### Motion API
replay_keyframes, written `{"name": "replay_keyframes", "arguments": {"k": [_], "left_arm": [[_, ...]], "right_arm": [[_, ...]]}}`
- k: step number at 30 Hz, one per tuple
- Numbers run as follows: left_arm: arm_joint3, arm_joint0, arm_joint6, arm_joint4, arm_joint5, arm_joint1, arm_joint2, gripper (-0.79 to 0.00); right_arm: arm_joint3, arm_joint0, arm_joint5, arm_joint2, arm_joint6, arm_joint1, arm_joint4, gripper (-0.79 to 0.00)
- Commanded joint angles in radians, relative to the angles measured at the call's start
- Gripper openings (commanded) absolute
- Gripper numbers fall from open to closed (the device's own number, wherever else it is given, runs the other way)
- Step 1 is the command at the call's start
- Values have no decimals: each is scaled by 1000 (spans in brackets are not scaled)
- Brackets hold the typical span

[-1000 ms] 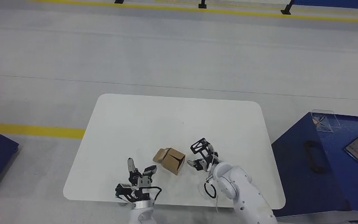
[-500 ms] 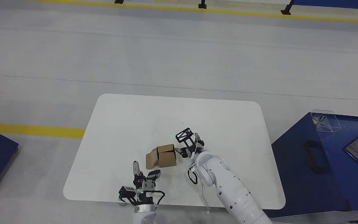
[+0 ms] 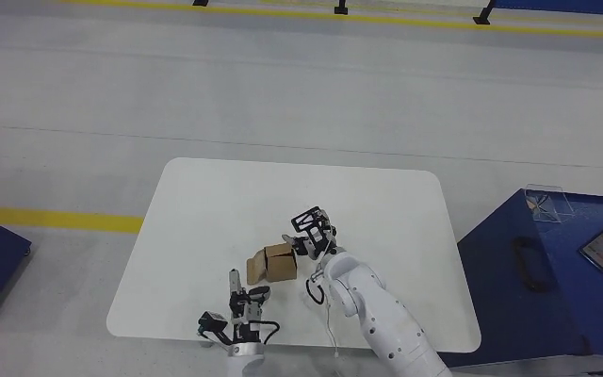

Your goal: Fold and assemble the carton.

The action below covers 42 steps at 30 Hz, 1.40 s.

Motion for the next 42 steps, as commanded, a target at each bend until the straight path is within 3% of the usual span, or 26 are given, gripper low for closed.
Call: {"name": "replay_keyframes", "arguments": {"k": [1, 15, 35, 42], "left_arm": [[6, -3, 13, 26, -4, -1, 3, 0], [59, -58, 70, 41, 88, -11, 10, 0], [196, -158, 161, 8, 83, -39, 15, 0], [218, -177, 213, 20, 42, -47, 3, 0]], "right_arm": [[3, 2, -3, -4, 2, -1, 3, 0], [59, 3, 14, -56, -6, -13, -78, 0], [117, 24, 21, -78, -6, -35, -121, 0], [111, 20, 14, -73, -4, -39, -124, 0]]}}
